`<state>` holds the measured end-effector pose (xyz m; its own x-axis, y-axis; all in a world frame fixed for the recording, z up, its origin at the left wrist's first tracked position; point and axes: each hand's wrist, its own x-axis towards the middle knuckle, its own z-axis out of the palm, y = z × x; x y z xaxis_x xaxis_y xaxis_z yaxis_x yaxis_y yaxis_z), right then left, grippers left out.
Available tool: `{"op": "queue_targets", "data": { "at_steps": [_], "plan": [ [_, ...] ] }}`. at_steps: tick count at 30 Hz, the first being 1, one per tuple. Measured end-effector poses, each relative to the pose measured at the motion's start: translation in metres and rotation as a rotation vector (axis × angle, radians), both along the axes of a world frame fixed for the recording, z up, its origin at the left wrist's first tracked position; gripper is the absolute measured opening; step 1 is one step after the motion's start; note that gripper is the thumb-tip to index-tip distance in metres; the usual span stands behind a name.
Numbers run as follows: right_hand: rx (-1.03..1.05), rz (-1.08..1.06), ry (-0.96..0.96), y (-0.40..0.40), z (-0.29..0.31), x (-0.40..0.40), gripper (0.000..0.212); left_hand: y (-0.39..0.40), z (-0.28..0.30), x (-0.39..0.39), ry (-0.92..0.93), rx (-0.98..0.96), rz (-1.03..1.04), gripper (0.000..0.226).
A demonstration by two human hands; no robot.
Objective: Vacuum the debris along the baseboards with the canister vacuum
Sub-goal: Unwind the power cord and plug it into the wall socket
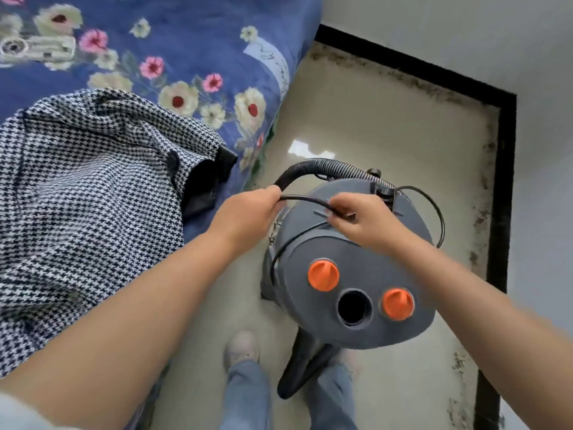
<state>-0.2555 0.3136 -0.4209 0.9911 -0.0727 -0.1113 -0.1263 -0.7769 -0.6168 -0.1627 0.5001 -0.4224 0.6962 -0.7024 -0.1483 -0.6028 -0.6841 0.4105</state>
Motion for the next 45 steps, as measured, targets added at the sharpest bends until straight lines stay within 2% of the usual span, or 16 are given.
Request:
{"op": "queue_targets", "data": {
  "at_steps": [3, 5, 9, 13, 16, 19, 20, 22, 25, 27, 30, 32, 35, 38, 42, 45],
  "plan": [
    [-0.357, -0.016, 0.279, -0.007, -0.004, 0.0, 0.018, 0.048, 0.016, 0.021, 0.03, -0.047, 0.106, 0.024],
    [-0.493, -0.067, 0.319, 0.003, -0.001, 0.005, 0.028, 0.085, 0.017, 0.036, 0.042, 0.052, 0.165, 0.026],
    [-0.377, 0.026, 0.26, 0.045, 0.009, 0.027, 0.027, 0.136, 0.013, 0.037, 0.207, 0.237, 0.208, 0.026],
    [-0.329, 0.237, -0.068, 0.087, 0.035, 0.055, 0.034, 0.154, 0.025, 0.028, 0.455, -0.02, 0.262, 0.01],
    [-0.491, 0.287, -0.28, 0.092, 0.048, 0.057, 0.036, 0.162, 0.04, 0.02, 0.509, -0.04, 0.248, 0.008],
    [-0.555, 0.098, -0.132, 0.104, 0.054, 0.036, 0.041, 0.173, 0.058, 0.009, 0.562, -0.045, 0.283, 0.011],
    [-0.537, 0.05, -0.085, 0.11, 0.057, 0.026, 0.037, 0.176, 0.069, 0.004, 0.581, -0.051, 0.286, 0.013],
    [-0.308, -0.008, -0.018, 0.117, 0.066, 0.01, 0.026, 0.183, 0.091, -0.006, 0.639, -0.019, 0.235, 0.007],
    [0.128, -0.259, -0.04, 0.138, 0.089, -0.031, 0.037, 0.193, 0.111, -0.031, 0.771, 0.053, 0.175, 0.024],
    [0.207, -0.403, -0.121, 0.146, 0.092, -0.061, 0.034, 0.197, 0.114, -0.049, 0.712, 0.041, 0.179, 0.034],
    [0.098, -0.334, -0.048, 0.153, 0.09, -0.105, 0.015, 0.187, 0.11, -0.067, 0.454, 0.083, 0.174, 0.042],
    [0.17, -0.349, -0.008, 0.153, 0.097, -0.134, 0.024, 0.17, 0.107, -0.078, 0.345, 0.131, 0.081, 0.049],
    [0.352, -0.518, -0.035, 0.155, 0.12, -0.174, 0.032, 0.138, 0.109, -0.099, 0.316, 0.159, -0.146, 0.06],
    [0.404, -0.631, -0.108, 0.162, 0.156, -0.215, 0.035, 0.113, 0.118, -0.132, 0.364, 0.184, -0.39, 0.062],
    [0.206, -0.696, -0.197, 0.165, 0.219, -0.266, 0.031, 0.089, 0.147, -0.181, 0.54, 0.06, -0.447, 0.017],
    [-0.233, -0.715, -0.216, 0.148, 0.242, -0.311, 0.013, 0.067, 0.173, -0.208, 0.184, -0.061, -0.582, 0.02]
  ]
}}
